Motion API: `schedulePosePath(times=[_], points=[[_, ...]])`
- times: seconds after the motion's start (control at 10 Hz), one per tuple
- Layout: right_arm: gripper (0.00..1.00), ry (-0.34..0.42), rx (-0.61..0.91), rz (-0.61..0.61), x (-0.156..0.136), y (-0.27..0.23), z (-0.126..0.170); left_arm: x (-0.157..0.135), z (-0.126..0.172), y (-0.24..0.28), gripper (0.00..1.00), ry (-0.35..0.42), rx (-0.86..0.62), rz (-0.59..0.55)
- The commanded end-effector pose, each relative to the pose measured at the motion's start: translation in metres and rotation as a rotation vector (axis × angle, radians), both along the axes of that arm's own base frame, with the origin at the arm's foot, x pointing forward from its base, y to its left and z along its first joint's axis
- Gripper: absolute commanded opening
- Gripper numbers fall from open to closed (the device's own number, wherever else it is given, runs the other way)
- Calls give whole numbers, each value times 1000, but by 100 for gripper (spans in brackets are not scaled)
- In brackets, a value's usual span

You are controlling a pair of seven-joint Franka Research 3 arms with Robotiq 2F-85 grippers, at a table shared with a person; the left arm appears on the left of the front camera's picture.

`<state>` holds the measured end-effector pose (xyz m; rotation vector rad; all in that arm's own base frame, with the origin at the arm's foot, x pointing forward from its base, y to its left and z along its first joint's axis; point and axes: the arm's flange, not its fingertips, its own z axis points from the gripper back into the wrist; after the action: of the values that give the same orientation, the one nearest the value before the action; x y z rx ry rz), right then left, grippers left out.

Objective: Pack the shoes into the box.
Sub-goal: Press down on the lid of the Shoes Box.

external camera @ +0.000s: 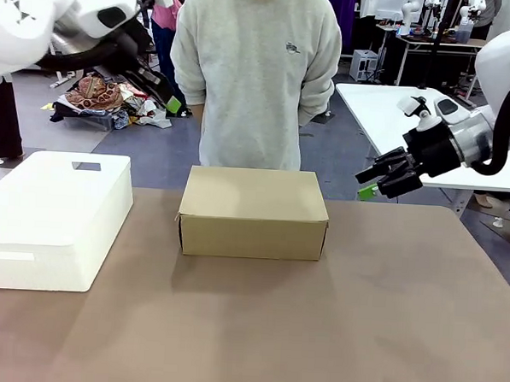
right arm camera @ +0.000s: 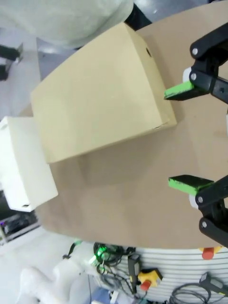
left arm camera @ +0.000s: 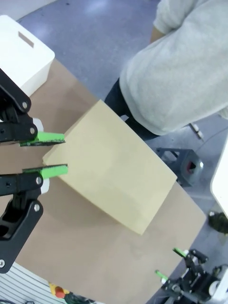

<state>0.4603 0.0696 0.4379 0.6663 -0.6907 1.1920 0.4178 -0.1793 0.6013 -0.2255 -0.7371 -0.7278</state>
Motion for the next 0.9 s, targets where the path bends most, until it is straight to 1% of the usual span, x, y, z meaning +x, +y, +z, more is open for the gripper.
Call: schedulePosePath(times=[0.0,0.2,0.3,0.4,0.5,0.6,0.8], points=[[100,1,-113,-73,-16,14,9,9,-5,-14,0,42,4,73],[100,-4,-148,-100,-24,18,19,21,-27,-30,0,66,27,105],[100,-26,-147,-100,-28,19,21,25,-35,-36,0,83,34,112],[100,-30,-168,-105,-31,19,21,27,-39,-38,0,84,39,116],[100,-36,-121,-73,-20,14,19,24,-38,-38,0,87,38,64],[100,-36,-121,-73,-20,14,19,23,-46,-35,0,91,26,88],[100,-36,-121,-73,-20,14,19,23,-46,-35,0,91,26,88]])
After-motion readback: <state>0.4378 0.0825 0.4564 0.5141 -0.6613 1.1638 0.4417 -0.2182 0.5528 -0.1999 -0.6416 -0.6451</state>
